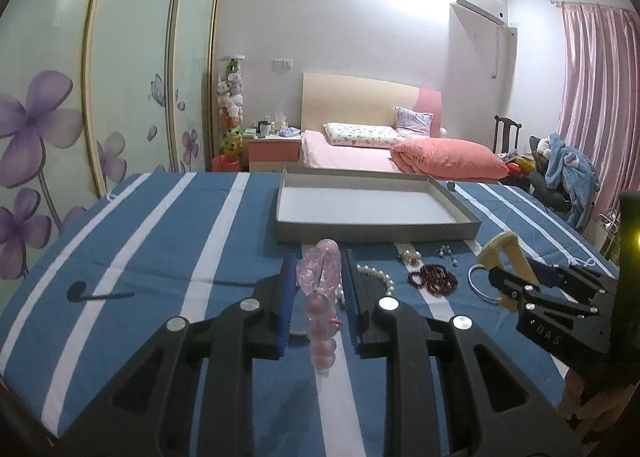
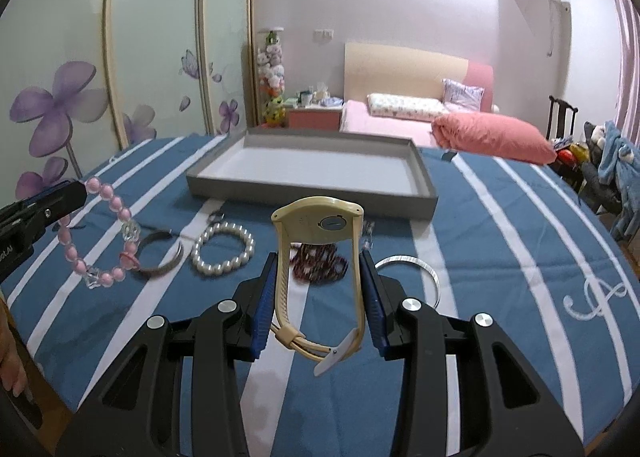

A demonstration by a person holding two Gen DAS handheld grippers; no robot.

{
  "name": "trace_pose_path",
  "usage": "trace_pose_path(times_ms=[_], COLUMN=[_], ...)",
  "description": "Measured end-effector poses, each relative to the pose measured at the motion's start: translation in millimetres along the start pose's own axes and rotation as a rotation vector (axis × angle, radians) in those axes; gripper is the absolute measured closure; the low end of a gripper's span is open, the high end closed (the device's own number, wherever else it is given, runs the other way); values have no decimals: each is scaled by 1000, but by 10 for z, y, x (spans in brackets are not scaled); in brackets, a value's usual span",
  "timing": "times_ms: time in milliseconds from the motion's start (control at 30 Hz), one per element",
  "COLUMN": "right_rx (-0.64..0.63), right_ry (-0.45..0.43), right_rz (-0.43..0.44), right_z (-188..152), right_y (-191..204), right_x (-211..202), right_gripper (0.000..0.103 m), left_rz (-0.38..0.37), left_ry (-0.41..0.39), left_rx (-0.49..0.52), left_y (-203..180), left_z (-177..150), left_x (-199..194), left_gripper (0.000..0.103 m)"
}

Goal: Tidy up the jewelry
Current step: 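Carry the pink bracelet and yellow watch in both tools over the gray tray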

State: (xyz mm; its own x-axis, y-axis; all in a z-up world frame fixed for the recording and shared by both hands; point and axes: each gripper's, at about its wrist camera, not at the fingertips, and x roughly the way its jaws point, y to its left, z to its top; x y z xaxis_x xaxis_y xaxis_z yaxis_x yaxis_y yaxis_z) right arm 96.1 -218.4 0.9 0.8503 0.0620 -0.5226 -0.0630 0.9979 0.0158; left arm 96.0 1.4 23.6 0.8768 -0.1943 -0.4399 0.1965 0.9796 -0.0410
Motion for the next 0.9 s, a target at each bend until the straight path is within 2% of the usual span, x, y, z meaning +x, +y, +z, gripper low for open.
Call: trace_pose_path(times_ms=[433, 900], right_rx=[0, 1], right_ry=[-118, -238], right_rz=[-53, -125], right_z=[368, 792], right_y=[-89, -293], right_x=[30, 290], right_gripper=[62, 62], left_rz=[12, -33], left_ry=[-78, -59], left_rx=[38, -2], left_y=[-108, -125], left_z=[395, 751], left_x=[117, 647], left_gripper=[80, 80])
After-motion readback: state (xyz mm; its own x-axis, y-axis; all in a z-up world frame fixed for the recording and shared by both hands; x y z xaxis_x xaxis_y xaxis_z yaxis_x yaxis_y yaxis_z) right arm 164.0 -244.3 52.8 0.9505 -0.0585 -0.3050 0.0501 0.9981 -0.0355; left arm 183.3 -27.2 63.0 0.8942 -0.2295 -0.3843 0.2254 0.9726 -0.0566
